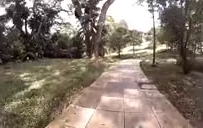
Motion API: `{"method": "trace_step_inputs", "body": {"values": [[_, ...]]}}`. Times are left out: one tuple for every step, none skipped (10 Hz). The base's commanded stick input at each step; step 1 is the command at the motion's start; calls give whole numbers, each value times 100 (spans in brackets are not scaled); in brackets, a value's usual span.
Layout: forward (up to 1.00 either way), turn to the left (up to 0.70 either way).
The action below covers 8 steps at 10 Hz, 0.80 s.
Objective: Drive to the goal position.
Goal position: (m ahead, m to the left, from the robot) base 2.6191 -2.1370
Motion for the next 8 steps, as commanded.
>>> {"method": "trace_step_inputs", "body": {"values": [[45, -27], [45, -27], [45, -27], [45, -27], [45, -27], [45, -27], [45, -27], [45, -27]]}}
